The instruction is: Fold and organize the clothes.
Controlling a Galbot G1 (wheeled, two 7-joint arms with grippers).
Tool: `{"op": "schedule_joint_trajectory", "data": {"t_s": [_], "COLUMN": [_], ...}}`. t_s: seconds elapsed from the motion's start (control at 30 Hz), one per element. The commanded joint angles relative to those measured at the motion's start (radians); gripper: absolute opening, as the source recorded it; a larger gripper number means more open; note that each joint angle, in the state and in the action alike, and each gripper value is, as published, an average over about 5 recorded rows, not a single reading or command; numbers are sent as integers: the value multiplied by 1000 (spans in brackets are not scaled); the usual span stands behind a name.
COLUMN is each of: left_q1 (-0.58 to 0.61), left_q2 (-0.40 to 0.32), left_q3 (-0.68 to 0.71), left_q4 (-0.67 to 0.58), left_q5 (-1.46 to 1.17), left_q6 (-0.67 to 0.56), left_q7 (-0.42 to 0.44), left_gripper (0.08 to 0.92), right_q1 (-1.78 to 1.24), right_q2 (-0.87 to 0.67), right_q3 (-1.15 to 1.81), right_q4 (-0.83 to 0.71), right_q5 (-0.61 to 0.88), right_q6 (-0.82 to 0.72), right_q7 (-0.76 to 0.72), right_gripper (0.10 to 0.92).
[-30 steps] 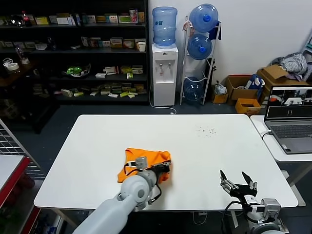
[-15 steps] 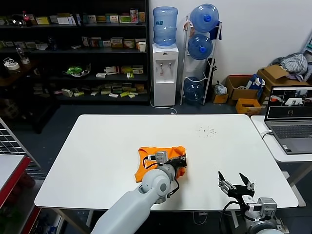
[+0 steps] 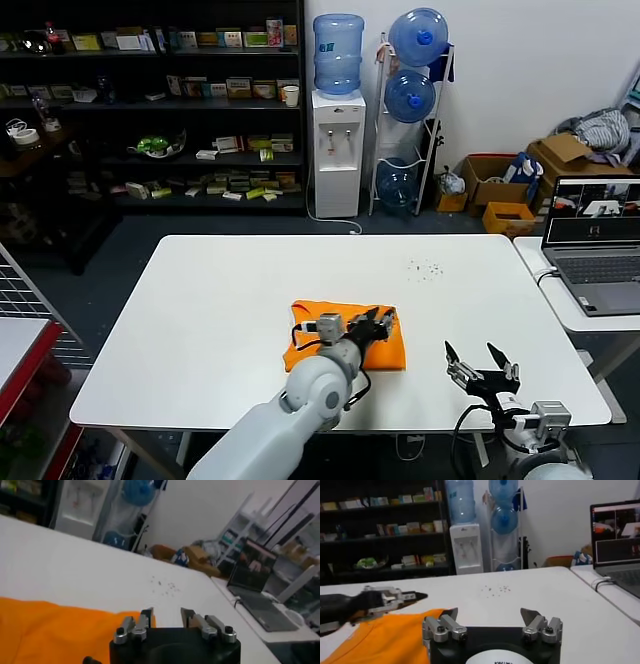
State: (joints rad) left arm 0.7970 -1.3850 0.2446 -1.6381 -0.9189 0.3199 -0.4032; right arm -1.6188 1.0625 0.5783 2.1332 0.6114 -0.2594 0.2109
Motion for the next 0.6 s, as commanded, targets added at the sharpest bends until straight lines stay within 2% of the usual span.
{"op": "schedule_joint_trajectory", "data": {"t_s": [0.03,0.13,0.23,0.4,0.5,0.6], "left_q1": [558,774,895,920,903,891], "left_q2": [344,363,309,161,83,54], "left_q3": [-428,-623,-759,-848,-870,-868], "left_q4": [-360,-334,-277,-236,-253,-270], "left_q5": [226,309,391,443,442,448], "left_q6": [-312,-424,-550,-659,-668,-669], "left_q7": [373,460,516,564,584,597], "left_gripper": [501,587,674,798,819,822], "right_q1": [17,21,30,17,6,-1], "right_q2": [-8,12,61,150,186,216], "right_q3": [73,112,158,209,215,210], "right_q4": [-179,-227,-259,-267,-257,-248], "right_q5": [-18,-47,-90,-149,-185,-220], "right_q6": [208,269,326,370,401,430], "right_q7": [-213,-259,-296,-356,-378,-393], "right_gripper": [823,823,823,823,823,823]}}
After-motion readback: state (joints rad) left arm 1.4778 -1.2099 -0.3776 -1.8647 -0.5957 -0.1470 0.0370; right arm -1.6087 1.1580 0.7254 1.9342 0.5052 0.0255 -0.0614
